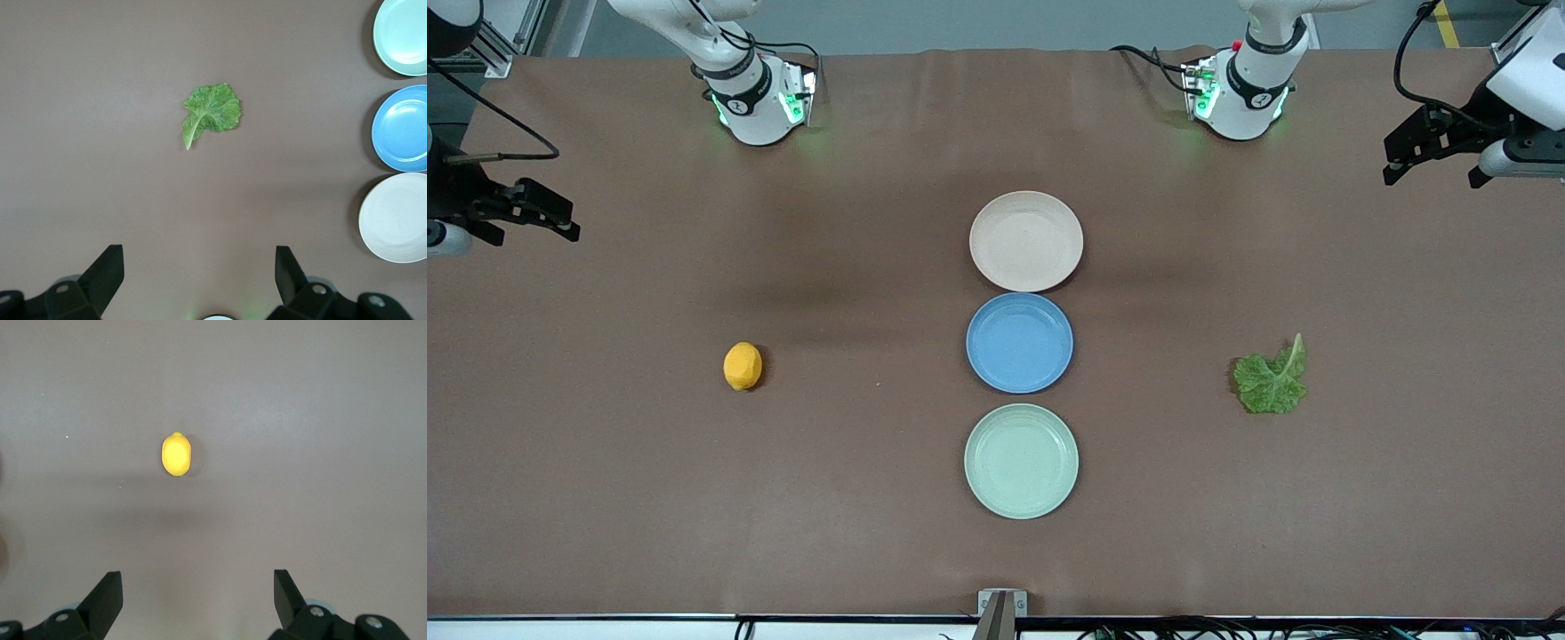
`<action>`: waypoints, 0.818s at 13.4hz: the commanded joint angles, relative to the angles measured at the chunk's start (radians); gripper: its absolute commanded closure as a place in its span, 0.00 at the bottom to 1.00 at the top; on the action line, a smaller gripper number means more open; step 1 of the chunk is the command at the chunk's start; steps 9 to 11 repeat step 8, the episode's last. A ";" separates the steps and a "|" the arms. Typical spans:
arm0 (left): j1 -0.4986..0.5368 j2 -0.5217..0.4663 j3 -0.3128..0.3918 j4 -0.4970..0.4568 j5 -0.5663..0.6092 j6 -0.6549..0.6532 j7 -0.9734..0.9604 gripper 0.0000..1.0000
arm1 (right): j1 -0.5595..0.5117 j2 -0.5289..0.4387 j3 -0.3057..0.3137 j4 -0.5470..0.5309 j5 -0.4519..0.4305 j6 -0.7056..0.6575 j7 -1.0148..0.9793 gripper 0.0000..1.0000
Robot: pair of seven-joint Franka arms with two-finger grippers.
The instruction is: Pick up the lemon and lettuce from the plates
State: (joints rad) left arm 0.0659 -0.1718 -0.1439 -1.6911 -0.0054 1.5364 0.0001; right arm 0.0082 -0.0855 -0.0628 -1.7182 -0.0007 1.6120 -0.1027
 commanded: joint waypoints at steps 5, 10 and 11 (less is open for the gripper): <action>0.006 0.020 -0.003 0.028 -0.021 -0.009 0.005 0.00 | -0.017 -0.022 0.014 -0.032 -0.010 0.014 -0.002 0.00; 0.006 0.021 -0.003 0.028 -0.021 -0.009 0.001 0.00 | -0.019 -0.025 0.015 -0.032 0.001 0.017 0.000 0.00; 0.006 0.021 -0.003 0.028 -0.021 -0.009 0.001 0.00 | -0.019 -0.025 0.015 -0.032 0.001 0.017 0.000 0.00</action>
